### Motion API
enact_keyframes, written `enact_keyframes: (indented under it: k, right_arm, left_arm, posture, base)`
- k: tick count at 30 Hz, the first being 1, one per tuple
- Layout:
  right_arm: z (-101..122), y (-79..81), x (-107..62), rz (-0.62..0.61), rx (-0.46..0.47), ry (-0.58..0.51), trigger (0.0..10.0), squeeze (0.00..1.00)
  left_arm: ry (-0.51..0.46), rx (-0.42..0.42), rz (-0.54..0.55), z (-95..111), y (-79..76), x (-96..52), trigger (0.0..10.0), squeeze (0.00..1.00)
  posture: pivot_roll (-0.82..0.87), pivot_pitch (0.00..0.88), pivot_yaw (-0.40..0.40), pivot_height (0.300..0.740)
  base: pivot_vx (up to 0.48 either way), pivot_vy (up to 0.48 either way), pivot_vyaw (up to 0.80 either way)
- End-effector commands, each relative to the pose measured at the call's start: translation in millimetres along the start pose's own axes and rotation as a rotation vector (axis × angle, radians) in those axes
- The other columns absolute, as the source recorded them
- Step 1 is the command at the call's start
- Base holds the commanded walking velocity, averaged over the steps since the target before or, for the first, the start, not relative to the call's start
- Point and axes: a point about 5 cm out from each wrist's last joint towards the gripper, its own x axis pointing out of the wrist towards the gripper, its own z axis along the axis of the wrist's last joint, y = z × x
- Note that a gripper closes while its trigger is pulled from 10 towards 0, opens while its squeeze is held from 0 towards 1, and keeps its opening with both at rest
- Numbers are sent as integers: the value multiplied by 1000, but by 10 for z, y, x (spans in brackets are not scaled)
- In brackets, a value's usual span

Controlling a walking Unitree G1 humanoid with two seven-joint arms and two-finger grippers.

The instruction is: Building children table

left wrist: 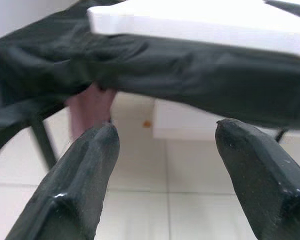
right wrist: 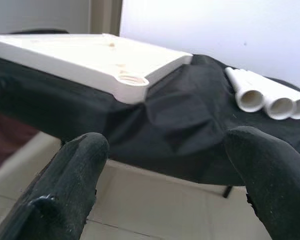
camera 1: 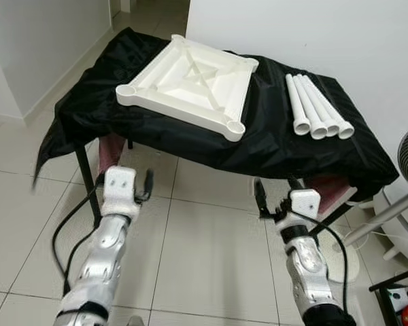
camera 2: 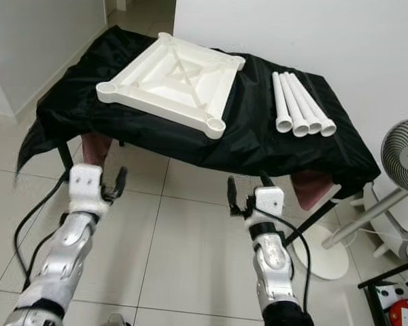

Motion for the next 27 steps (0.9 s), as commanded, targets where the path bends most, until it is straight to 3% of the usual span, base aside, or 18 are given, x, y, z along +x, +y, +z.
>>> enact_keyframes:
  k: [1, 13, 27]
  right_arm:
    - [-9, -83, -38, -18, -9, 14, 10000, 0]
    - [62, -25, 16, -31, 1, 11, 10000, 0]
    - [133, -32, 24, -39, -1, -8, 10000, 0]
  left_arm:
    - [-19, -1, -77, 36, -74, -4, 10000, 0]
    - [18, 4, -88, 60, -116, 11, 10000, 0]
    - [-16, -5, -114, 164, -169, 60, 10000, 0]
  posture:
    - [158, 0, -127, 740]
    - [140, 0, -113, 740]
    - [127, 2, -106, 740]
  base:
    - [0, 0, 0]
    - [0, 0, 0]
    - [0, 0, 0]
